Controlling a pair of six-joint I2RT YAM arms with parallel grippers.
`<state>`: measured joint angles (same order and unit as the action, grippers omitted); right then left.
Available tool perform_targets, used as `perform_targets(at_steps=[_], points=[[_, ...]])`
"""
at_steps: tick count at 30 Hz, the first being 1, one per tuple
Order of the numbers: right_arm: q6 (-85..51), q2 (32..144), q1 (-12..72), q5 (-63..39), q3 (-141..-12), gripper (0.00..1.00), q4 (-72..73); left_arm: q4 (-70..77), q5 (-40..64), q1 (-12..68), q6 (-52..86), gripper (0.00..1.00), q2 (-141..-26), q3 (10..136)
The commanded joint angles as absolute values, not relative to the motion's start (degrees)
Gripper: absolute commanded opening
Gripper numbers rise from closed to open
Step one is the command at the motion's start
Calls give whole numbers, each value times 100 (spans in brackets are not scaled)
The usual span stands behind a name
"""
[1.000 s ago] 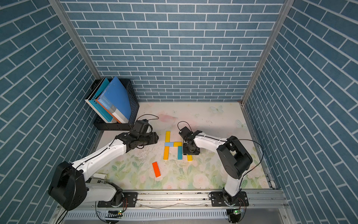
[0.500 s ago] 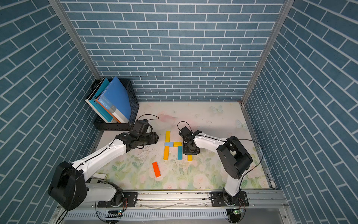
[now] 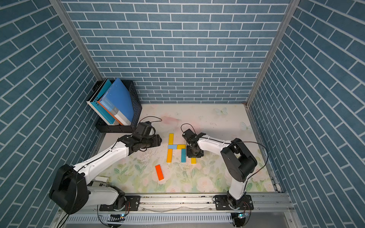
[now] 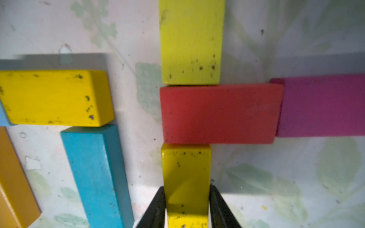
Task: Assemble the letter h with building blocks
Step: Assemble the building block at the center of the board.
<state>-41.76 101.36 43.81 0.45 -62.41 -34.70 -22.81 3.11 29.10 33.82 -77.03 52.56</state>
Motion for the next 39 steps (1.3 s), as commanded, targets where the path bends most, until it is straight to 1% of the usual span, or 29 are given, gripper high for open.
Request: perform_targets(at_steps=[1,8,12,18,20,26,39], points=[[-4253,10237,4370,174,-6328,37,-3568,-2312,343,2868,3314,63,-7629,5193],[-4258,10229,4359,245,-6317,36,-3527,-2294,351,2866,3322,63,-7630,5169],[-4206,10281,4355,211,-6345,38,-3474,-2287,351,2866,3320,63,-7630,5150],[-4131,10223,4359,193,-6361,48,-3498,-2295,343,2866,3320,63,-7602,5133],[-4116,10217,4359,193,-6359,48,-3498,-2294,352,2868,3322,63,-7595,5133],[-4098,10230,4359,263,-6370,41,-3567,-2294,360,2870,3327,63,-7595,5137],[-4036,10332,4359,290,-6438,40,-3584,-2320,360,2872,3322,63,-7593,5150]])
